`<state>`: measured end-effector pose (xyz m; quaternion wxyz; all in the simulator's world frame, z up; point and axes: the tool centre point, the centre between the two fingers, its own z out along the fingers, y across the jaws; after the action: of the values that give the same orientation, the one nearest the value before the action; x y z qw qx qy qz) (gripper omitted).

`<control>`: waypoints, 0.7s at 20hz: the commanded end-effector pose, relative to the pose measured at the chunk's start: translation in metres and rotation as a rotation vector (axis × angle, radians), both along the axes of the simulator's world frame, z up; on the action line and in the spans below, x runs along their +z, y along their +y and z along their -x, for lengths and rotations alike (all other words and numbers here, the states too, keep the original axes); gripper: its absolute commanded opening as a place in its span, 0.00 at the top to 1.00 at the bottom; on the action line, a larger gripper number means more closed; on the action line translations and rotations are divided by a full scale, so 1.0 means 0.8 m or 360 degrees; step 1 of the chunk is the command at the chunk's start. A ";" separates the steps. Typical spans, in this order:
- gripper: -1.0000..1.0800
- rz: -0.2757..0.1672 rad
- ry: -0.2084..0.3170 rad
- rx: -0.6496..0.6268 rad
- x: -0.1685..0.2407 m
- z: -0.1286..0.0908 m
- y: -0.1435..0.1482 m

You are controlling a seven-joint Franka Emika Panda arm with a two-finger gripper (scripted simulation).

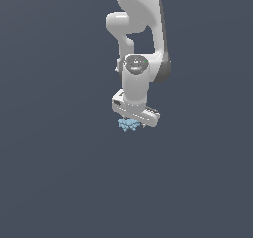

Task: Pick up the object and move it to a goal position.

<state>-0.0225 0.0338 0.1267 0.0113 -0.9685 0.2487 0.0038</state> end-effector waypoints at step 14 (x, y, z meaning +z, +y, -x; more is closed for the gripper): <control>0.04 0.0014 0.0015 -0.0699 -0.021 0.021 -0.010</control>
<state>-0.0376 0.0270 0.1113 0.0068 -0.9009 0.4340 0.0049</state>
